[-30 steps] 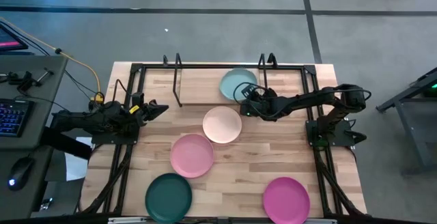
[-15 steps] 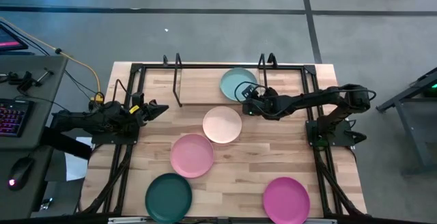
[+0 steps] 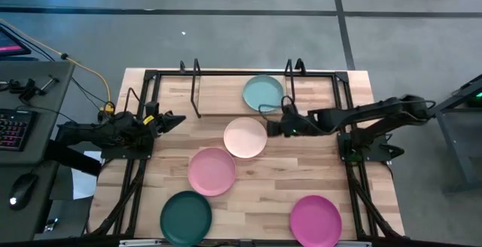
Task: Place and stack plates onto a shelf
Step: Put the pink plate on the shelf
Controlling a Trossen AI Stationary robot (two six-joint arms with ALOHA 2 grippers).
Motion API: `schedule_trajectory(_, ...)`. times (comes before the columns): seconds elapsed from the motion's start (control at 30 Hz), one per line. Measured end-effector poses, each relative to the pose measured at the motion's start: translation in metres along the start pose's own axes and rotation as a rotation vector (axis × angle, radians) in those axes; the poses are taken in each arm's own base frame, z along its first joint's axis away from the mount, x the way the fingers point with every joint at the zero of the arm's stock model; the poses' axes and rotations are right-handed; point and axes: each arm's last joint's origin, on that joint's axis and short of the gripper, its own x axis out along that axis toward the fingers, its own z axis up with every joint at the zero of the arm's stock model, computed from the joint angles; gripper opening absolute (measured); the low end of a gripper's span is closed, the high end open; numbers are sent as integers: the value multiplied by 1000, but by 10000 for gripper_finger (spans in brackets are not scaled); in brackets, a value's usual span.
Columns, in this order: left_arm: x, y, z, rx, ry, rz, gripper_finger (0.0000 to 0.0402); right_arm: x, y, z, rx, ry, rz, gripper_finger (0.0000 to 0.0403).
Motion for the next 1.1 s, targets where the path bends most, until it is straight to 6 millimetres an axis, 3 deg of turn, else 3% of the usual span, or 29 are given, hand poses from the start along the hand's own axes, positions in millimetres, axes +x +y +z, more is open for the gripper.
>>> schedule_trajectory(0.13, 0, -10, 7, 24, 2, -42, 15, -11, 4, -11, -79, 60, 47, 169)
schedule_trajectory(0.37, 9, -62, 42, 212, -37, -115, 88, -31, 9, -1, -165, 8, 149, 169)
schedule_trajectory(0.63, 62, -104, 58, 518, 71, -16, 165, -73, 11, 29, -319, -162, 323, 169)
schedule_trajectory(0.83, 88, -112, 52, 541, 158, -20, 181, -100, 7, 38, -432, -250, 389, 169)
schedule_trajectory(1.1, 98, -109, 42, 489, 196, -14, 182, -108, 5, 39, -494, -281, 403, 169)
